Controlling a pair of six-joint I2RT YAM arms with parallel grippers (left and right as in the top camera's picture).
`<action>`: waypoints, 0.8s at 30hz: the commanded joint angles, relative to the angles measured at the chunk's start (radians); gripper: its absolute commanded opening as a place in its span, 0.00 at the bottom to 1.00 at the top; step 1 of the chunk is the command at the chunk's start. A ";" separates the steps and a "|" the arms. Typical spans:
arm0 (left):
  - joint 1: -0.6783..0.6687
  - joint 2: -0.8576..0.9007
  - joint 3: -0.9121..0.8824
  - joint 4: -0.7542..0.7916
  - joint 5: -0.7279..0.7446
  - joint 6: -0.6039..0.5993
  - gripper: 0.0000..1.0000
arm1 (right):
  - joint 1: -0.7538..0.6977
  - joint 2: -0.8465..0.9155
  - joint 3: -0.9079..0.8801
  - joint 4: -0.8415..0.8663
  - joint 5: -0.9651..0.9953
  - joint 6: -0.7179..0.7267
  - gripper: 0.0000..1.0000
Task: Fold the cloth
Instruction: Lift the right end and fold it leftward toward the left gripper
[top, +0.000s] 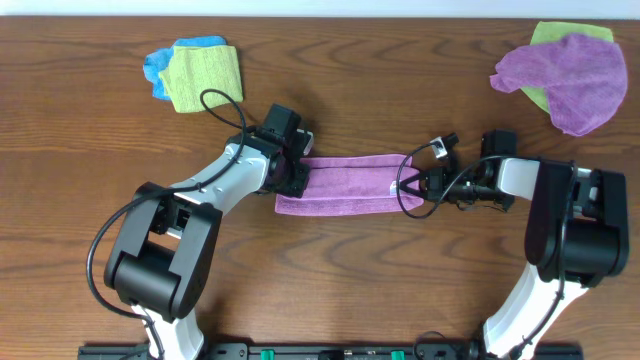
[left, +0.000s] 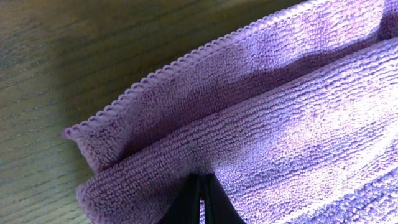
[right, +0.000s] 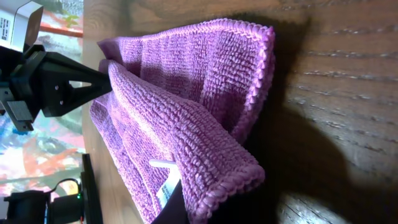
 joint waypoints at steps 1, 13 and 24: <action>0.003 0.014 0.011 -0.007 -0.010 0.014 0.06 | 0.010 0.015 0.005 0.001 0.033 0.036 0.01; 0.003 0.014 0.011 -0.006 -0.011 0.014 0.06 | 0.043 0.005 0.168 -0.160 0.034 0.053 0.02; 0.003 0.014 0.011 -0.007 -0.034 0.003 0.06 | 0.157 -0.055 0.286 -0.252 0.093 0.053 0.02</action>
